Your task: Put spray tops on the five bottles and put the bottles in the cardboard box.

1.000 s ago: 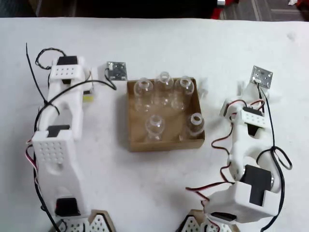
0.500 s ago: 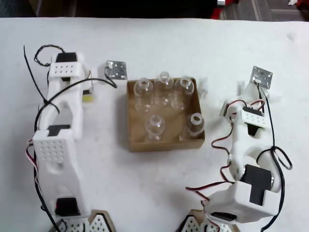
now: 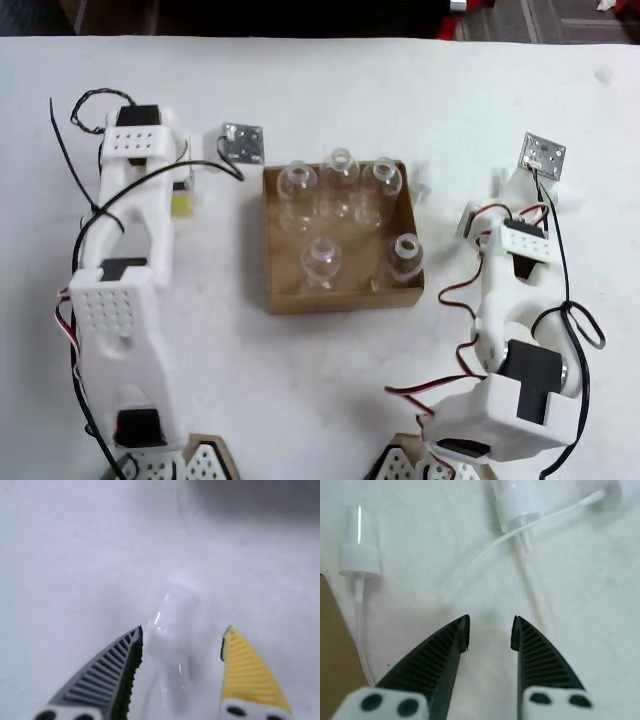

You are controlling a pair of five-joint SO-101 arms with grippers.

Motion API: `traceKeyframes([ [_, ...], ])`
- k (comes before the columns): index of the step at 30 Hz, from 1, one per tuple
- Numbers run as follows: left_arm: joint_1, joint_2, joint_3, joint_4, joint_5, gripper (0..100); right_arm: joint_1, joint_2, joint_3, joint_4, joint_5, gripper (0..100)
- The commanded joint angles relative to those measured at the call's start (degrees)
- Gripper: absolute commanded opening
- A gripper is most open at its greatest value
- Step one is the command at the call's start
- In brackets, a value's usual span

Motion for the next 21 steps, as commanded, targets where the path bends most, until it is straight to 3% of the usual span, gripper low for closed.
traceKeyframes([
  [1,1.45,2.42,-3.43,-2.11,-0.79,24,0.40,-0.40,-2.29,-1.01,0.44,11.5],
  [8,2.51,6.99,-6.77,-1.23,-1.14,24,0.40,-0.40,-2.29,-1.01,0.44,11.5],
  [11,2.33,8.57,-10.55,2.90,-2.02,24,0.40,-0.40,-2.29,-1.10,0.44,11.5],
  [17,1.98,12.44,-18.90,10.46,-5.80,7,0.40,-0.40,-2.29,-1.19,0.44,11.5],
  [21,1.98,15.08,-23.82,13.36,-5.98,2,0.40,-0.40,-2.29,-1.19,0.44,11.5],
])
